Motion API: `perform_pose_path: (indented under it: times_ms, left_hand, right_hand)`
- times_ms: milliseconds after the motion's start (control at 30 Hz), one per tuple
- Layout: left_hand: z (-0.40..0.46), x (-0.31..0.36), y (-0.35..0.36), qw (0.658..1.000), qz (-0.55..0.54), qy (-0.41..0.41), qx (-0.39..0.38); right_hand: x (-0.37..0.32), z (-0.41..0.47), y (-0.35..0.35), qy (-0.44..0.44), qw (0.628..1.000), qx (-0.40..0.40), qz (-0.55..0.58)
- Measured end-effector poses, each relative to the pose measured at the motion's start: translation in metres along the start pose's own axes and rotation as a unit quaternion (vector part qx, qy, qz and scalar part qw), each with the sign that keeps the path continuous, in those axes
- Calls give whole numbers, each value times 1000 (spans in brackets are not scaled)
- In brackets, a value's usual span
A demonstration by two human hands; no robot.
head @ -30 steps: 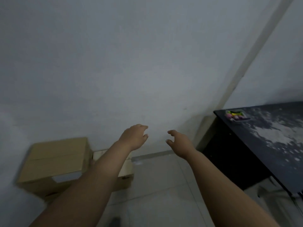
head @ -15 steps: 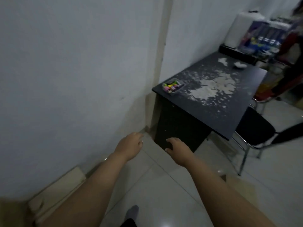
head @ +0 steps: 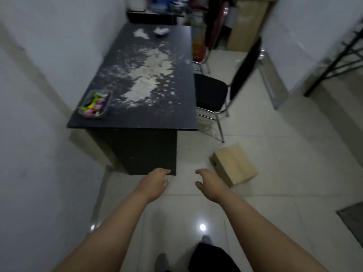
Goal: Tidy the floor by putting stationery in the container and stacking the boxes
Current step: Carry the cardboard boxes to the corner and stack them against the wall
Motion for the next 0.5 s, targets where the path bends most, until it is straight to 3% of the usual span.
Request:
perform_pose_path:
  times_ms: [300,500]
  left_hand:
    - [105,140,9,986,40,137,-83]
    - [166,213,18,982,53,148,-100]
  right_hand:
    - [117,10,-100,116,990,64,53]
    - [172,35,-155,129,984,78,92]
Point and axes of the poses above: each hand's wrist, its own z-axis towards the middle knuckle, its own y-axis out of the palm, x = y × z, the point moved 8 cm from there along z, towards the middle knuckle, and after that the axes turned 14 degrees about z, right-handed, at the moved point
